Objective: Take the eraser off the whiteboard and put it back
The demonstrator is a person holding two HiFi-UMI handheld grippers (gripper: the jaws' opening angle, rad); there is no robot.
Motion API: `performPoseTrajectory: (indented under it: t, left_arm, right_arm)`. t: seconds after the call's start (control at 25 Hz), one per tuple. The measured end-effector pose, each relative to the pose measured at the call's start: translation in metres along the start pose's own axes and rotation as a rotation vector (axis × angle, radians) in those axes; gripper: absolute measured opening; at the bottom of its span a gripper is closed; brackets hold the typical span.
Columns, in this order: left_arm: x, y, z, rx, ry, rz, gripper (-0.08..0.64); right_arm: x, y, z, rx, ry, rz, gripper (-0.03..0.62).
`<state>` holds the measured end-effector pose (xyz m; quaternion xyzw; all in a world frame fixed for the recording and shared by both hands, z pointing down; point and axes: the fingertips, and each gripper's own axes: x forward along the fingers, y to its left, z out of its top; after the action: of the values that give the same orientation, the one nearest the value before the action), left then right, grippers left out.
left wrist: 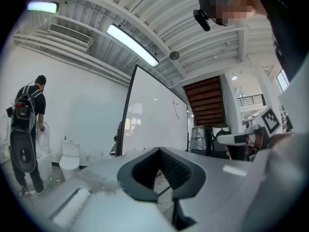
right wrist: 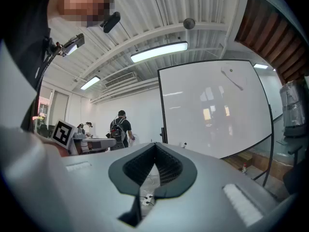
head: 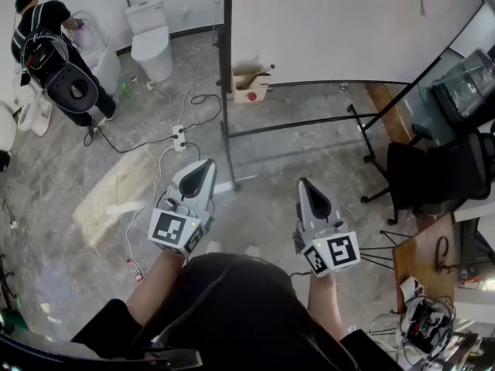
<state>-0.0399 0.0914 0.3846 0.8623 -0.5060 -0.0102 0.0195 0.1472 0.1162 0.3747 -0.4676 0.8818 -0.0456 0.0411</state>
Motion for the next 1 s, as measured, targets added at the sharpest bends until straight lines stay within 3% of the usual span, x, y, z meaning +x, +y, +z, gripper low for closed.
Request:
performPoseTrajectory:
  t: [1.0]
  left_arm:
    - [0.009,-0.043,-0.025,-0.017,0.047,0.084,0.006]
  right_arm:
    - [-0.03,-0.041,-0.017,0.056,0.013,0.073,0.009]
